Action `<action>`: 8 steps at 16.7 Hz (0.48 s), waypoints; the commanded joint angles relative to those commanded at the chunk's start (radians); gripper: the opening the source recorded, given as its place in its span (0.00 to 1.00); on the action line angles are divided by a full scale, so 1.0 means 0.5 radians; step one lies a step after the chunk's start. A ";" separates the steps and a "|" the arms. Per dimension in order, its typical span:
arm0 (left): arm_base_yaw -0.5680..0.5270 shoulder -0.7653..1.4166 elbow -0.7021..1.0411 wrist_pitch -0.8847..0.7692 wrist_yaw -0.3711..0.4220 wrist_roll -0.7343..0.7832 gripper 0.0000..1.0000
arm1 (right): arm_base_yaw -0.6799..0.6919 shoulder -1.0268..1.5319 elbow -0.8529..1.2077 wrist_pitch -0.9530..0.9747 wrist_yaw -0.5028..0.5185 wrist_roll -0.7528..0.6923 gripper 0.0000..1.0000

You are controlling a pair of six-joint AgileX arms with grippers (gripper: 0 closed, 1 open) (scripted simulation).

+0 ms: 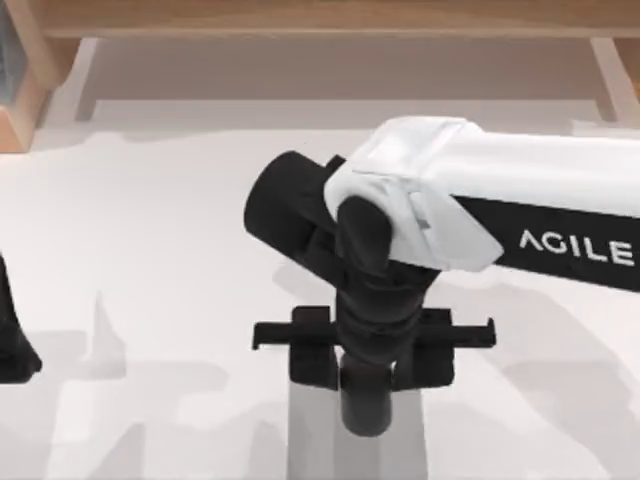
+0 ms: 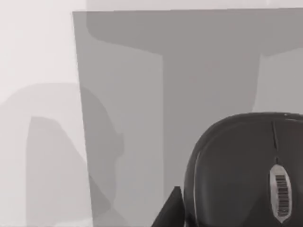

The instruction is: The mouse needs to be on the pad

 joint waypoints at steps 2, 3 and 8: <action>0.000 0.000 0.000 0.000 0.000 0.000 1.00 | 0.021 0.005 0.008 0.005 0.004 0.027 0.00; 0.000 0.000 0.000 0.000 0.000 0.000 1.00 | 0.021 0.005 0.008 0.005 0.004 0.027 0.00; 0.000 0.000 0.000 0.000 0.000 0.000 1.00 | 0.003 -0.009 -0.010 0.016 -0.016 0.031 0.00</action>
